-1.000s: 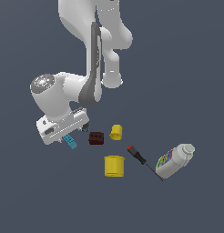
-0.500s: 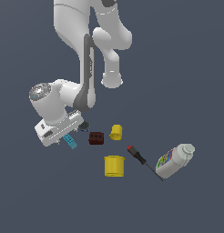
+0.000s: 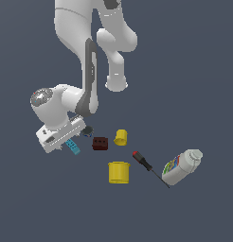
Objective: Pick up a designated object from a clutter of objects.
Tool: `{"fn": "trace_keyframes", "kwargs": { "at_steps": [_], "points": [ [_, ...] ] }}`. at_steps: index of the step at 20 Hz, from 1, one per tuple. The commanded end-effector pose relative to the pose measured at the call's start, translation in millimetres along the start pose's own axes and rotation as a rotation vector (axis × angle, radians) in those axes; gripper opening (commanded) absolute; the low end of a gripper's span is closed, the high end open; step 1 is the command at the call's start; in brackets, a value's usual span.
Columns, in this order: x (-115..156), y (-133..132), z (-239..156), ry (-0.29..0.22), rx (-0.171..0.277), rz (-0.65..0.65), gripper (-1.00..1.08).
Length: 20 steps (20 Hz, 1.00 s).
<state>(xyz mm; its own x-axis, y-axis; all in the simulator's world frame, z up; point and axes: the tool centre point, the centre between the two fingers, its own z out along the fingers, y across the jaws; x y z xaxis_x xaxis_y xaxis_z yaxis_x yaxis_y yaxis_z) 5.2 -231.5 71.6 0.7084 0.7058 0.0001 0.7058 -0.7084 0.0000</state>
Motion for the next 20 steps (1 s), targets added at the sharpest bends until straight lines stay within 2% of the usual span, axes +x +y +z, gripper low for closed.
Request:
{"fn": "trace_keyframes", "kwargs": {
  "at_steps": [1,10,15,16,20],
  "points": [
    [0,0,4,0.0,0.0,0.0,1.0],
    [-1,-1,43,0.0,0.0,-0.003,1.0],
    [-1,0,50,0.0,0.0,-0.003,1.0],
    [-1,0,50,0.0,0.0,-0.003,-1.0],
    [-1,0,50,0.0,0.0,-0.003,-1.0]
  ]
}}
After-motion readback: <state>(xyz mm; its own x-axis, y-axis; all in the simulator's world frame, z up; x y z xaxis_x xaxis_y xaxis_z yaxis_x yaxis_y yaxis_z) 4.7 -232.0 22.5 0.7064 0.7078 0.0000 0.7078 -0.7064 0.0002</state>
